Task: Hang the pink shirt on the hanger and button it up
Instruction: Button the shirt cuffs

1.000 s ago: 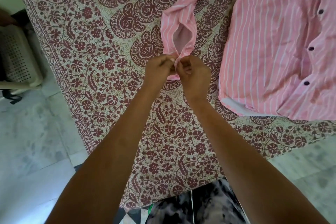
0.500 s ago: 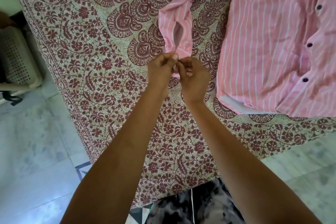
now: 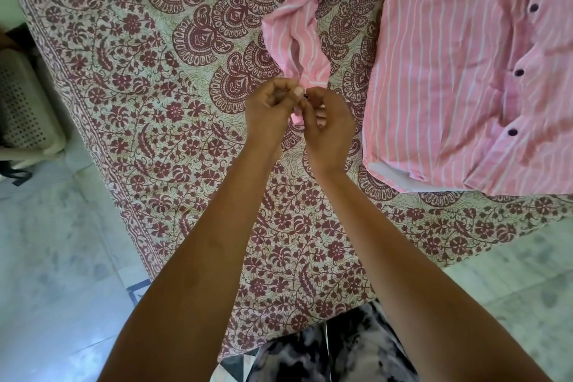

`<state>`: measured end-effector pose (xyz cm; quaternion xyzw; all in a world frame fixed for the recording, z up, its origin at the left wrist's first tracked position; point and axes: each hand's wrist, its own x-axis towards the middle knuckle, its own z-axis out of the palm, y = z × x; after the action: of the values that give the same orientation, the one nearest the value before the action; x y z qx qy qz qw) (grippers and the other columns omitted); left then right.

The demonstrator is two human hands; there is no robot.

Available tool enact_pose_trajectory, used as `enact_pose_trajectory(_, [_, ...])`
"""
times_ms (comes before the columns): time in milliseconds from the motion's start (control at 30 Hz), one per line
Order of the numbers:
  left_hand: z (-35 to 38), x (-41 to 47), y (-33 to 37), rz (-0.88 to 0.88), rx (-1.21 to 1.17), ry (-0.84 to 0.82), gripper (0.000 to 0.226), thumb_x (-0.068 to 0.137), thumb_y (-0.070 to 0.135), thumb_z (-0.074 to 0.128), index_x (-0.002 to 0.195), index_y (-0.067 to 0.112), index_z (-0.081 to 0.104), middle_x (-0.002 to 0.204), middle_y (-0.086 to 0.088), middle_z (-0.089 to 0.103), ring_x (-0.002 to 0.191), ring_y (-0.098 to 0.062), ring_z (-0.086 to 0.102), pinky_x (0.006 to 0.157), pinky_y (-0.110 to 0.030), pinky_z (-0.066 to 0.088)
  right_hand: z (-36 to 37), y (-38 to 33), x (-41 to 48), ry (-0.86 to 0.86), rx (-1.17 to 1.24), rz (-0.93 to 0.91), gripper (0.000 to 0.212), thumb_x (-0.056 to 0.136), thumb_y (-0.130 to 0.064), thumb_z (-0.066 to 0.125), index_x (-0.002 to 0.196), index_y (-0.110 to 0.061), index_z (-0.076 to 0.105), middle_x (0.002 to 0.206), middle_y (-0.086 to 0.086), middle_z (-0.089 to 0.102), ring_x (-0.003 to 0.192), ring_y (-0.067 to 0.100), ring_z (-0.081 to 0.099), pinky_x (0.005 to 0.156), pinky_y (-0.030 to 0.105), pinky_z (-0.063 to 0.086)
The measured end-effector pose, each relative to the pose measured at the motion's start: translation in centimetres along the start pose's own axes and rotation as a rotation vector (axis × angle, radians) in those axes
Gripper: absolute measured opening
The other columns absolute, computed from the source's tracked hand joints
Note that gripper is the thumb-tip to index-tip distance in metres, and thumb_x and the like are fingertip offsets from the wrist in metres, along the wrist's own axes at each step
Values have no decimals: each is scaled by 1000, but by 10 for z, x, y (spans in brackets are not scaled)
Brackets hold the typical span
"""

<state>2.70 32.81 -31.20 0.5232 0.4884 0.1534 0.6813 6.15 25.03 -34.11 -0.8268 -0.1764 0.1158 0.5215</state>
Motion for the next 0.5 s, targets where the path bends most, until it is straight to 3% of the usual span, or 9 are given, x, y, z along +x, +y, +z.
enact_pose_trajectory(133, [-2,0,-1,-67,-36,-6,13,84,-2,61,81,11,60,73,-3,63,61,-9,59,69,-25,53,-2,0,2,12,-26,-40,14,86,-9,61,98,-3,66,93,11,61,71,13,60,63,25,54])
enact_pose_trajectory(200, [0,0,1,-138,-92,2,16,85,-1,59,78,13,59,75,-2,62,65,-9,59,64,-20,53,-2,0,2,22,-13,-52,15,84,-7,62,97,-2,66,93,11,62,72,9,59,66,20,54])
enact_pose_trajectory(333, [3,1,4,-228,-141,6,21,87,0,56,73,16,58,61,7,62,53,-2,55,53,-13,47,-3,0,3,33,20,-72,13,83,-5,64,95,-1,67,90,11,64,72,8,59,67,18,54])
enact_pose_trajectory(500, [1,3,5,-283,-168,15,22,89,0,54,73,16,55,45,12,58,49,-3,45,52,-16,39,-2,-1,3,35,68,-42,11,83,-9,65,92,-3,69,87,8,66,71,12,63,63,24,56])
